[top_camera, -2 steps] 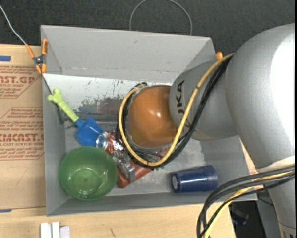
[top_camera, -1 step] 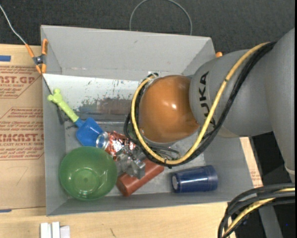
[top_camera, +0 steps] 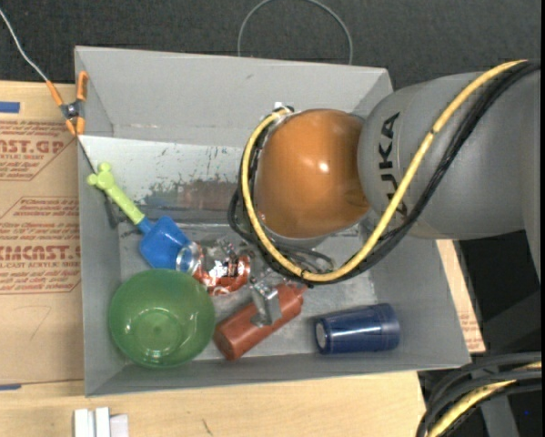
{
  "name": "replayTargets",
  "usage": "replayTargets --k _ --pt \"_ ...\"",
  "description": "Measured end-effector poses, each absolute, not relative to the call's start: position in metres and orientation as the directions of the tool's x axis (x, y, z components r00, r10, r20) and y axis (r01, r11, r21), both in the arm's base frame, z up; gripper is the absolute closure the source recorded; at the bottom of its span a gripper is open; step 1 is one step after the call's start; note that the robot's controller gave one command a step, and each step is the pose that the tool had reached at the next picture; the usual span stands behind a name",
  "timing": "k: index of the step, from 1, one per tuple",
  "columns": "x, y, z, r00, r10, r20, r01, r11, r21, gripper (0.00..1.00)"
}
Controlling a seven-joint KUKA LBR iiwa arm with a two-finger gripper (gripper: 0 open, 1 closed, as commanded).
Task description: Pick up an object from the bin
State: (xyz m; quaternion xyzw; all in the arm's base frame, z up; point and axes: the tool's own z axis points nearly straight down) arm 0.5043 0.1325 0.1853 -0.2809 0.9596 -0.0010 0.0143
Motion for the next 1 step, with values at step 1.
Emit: replayTargets --k 1 --pt "0.5042 0.1327 0.1853 -0.842 -0.539 -0.027 -0.539 0.842 -0.009 1.0"
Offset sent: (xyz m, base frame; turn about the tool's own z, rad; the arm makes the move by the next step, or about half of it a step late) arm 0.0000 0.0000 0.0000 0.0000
